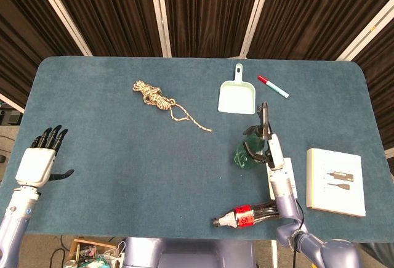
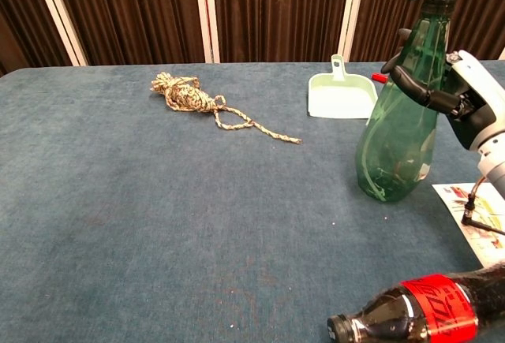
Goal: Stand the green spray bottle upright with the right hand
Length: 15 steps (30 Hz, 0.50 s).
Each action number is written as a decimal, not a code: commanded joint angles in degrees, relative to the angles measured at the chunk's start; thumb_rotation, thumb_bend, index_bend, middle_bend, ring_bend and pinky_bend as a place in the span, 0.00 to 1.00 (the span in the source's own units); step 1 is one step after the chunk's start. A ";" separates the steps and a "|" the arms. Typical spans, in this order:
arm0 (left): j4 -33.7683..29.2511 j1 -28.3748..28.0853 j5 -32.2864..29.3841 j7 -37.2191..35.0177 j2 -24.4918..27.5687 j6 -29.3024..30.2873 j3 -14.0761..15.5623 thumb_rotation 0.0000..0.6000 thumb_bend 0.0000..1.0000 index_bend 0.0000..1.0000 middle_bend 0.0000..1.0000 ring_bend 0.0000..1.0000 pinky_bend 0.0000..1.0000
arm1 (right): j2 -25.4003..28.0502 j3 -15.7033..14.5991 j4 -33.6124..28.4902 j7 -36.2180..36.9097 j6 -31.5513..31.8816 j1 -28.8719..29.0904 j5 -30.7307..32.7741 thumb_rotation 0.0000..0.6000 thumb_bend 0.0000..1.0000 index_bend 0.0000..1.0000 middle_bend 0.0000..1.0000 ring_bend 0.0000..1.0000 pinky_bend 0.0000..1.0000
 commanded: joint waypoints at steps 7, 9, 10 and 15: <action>0.06 0.16 0.05 -0.18 0.09 0.19 0.03 1.00 0.06 0.00 0.00 0.00 0.17 | -0.91 -0.73 2.59 0.03 0.62 -0.55 -0.64 1.00 0.58 0.44 0.00 0.00 0.00; 0.06 0.18 0.04 -0.20 0.08 0.20 0.03 1.00 0.06 0.00 0.00 0.00 0.17 | -1.24 -1.36 3.82 -0.46 1.21 -0.73 -1.27 1.00 0.50 0.29 0.00 0.00 0.00; 0.06 0.18 0.02 -0.16 0.08 0.21 0.02 1.00 0.06 0.00 0.00 0.00 0.17 | -1.44 -1.69 4.56 -0.35 1.80 -0.77 -1.70 1.00 0.46 0.19 0.00 0.00 0.00; -0.05 0.22 -0.04 -0.08 0.10 0.18 0.02 1.00 0.06 0.00 0.00 0.00 0.17 | -2.08 -2.73 7.01 -0.85 3.67 -1.04 -2.92 1.00 0.31 0.00 0.00 0.00 0.00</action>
